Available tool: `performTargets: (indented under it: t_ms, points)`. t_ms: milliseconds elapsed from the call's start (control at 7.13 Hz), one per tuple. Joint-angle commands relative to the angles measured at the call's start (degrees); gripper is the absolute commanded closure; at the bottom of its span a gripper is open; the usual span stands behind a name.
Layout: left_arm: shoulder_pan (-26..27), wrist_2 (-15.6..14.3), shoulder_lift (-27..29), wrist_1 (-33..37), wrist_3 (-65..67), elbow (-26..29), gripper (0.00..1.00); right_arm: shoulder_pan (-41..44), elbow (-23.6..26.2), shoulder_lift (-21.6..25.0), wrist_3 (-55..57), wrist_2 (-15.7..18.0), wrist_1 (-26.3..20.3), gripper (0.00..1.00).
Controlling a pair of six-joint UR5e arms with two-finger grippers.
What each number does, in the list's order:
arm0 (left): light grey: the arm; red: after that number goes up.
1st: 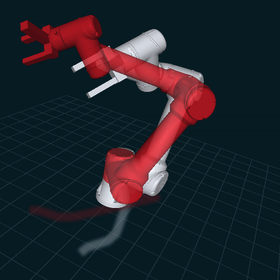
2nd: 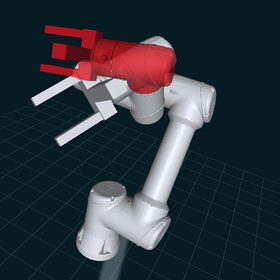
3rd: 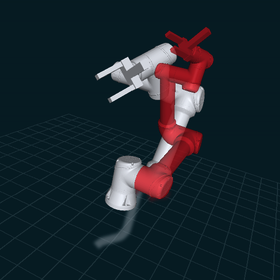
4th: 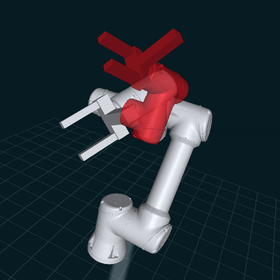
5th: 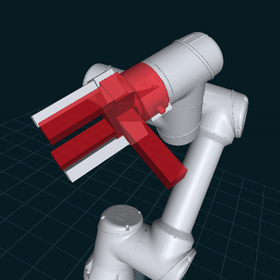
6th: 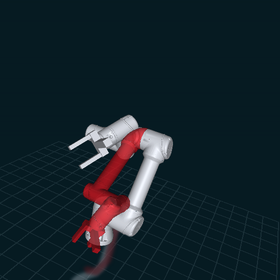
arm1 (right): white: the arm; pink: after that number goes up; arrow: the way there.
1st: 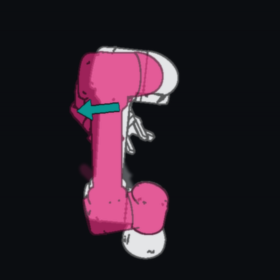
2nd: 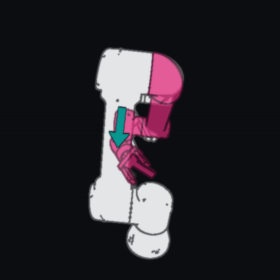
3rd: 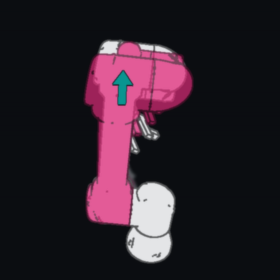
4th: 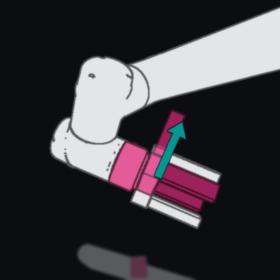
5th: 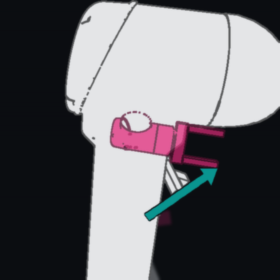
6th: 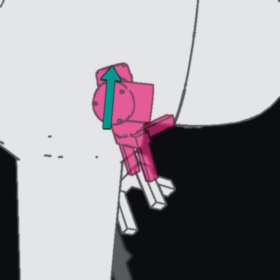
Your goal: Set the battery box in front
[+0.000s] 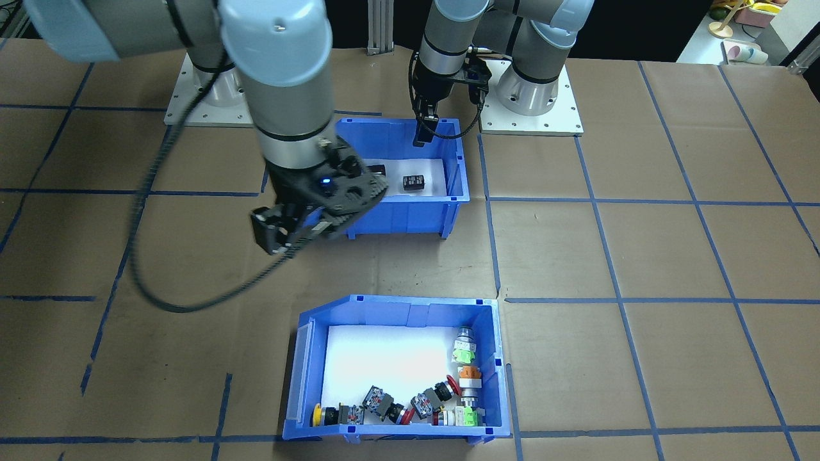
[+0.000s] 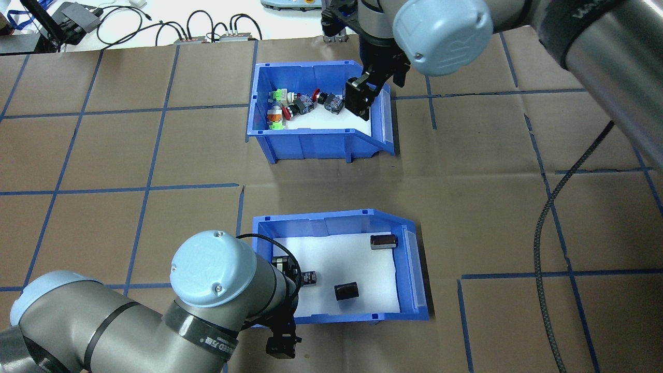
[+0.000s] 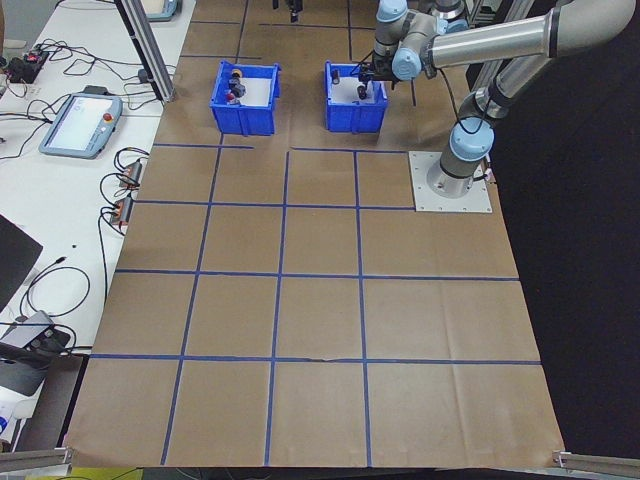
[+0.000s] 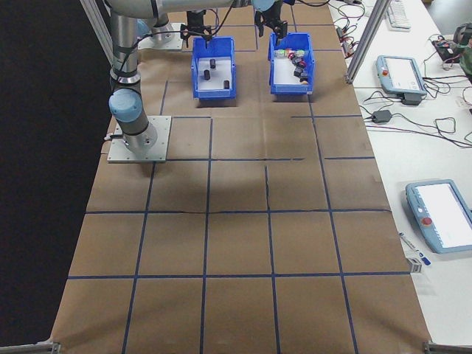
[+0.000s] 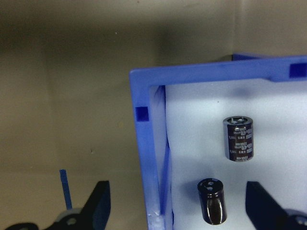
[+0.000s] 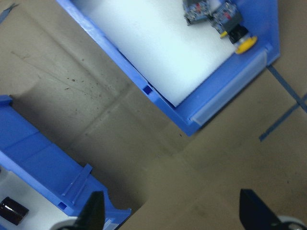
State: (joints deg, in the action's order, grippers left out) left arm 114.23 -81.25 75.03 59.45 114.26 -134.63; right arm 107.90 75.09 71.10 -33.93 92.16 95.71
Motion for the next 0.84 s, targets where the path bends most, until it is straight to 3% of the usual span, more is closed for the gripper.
performTargets:
  t_ms: [0, 280, 701]
  points:
    - [0.46, 1.18, 0.55, -4.06, 1.49, -2.04, 0.00, 3.62, -1.00, -5.16, -16.73, -0.49, 8.82, 0.00]
    - [0.55, 2.58, 1.69, -4.95, 2.81, -2.05, 0.01, 6.96, -2.56, -9.99, -25.08, 0.12, 11.43, 0.00]
    - [2.13, 2.59, 5.12, -9.08, 3.25, -1.96, 0.04, 7.85, -5.39, -14.32, -25.48, -0.57, 11.17, 0.00]
